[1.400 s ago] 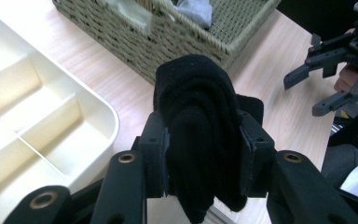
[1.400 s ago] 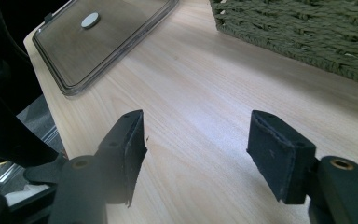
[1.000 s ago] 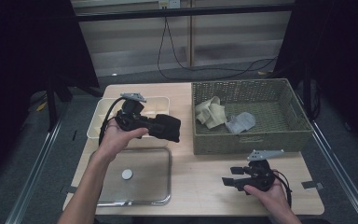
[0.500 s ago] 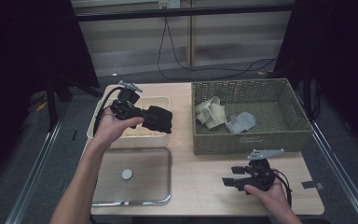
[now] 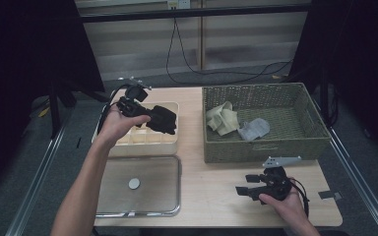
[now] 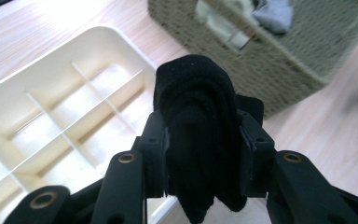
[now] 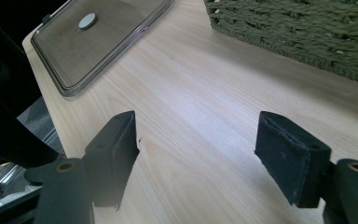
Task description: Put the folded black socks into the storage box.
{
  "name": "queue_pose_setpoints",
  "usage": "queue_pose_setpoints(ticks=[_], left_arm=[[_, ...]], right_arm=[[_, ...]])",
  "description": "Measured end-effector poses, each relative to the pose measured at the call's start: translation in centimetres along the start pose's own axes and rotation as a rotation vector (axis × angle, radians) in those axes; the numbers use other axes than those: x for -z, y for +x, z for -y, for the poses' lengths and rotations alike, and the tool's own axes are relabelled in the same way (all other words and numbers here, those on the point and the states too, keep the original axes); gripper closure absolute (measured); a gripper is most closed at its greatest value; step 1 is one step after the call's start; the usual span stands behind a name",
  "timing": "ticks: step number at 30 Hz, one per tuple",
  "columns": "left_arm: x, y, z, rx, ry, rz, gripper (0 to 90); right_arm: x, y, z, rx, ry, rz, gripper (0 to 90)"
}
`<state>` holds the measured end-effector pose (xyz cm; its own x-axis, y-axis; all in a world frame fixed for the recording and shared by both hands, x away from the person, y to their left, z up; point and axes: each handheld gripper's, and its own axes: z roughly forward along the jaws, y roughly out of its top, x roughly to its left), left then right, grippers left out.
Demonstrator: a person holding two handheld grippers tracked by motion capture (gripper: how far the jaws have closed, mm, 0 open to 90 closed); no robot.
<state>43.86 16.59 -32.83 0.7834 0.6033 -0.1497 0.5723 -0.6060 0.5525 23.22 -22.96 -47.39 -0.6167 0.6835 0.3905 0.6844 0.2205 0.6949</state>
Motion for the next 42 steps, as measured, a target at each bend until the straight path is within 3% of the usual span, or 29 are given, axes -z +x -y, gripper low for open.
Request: queue_pose_setpoints(ticks=[4,10,18,35,42], left_arm=[[-0.8,0.5,0.0,0.000,0.034,-0.018,61.2],[-1.6,1.1,0.0,0.043,0.055,-0.053,61.3],[-2.8,1.4,-0.2,0.034,0.096,-0.075,61.4],[-5.2,1.5,0.2,0.062,0.152,-0.014,61.5],[-6.5,1.6,0.9,0.078,0.196,0.009,61.6]], right_arm=[[0.0,0.0,0.0,-0.002,0.004,0.000,29.2],[-0.1,0.0,0.0,0.000,0.006,-0.001,29.0],[-0.2,0.1,0.0,-0.004,0.009,-0.004,28.7],[-0.3,0.1,0.1,0.000,0.013,-0.008,28.4],[-0.3,0.1,0.1,0.002,0.015,-0.012,28.3]])
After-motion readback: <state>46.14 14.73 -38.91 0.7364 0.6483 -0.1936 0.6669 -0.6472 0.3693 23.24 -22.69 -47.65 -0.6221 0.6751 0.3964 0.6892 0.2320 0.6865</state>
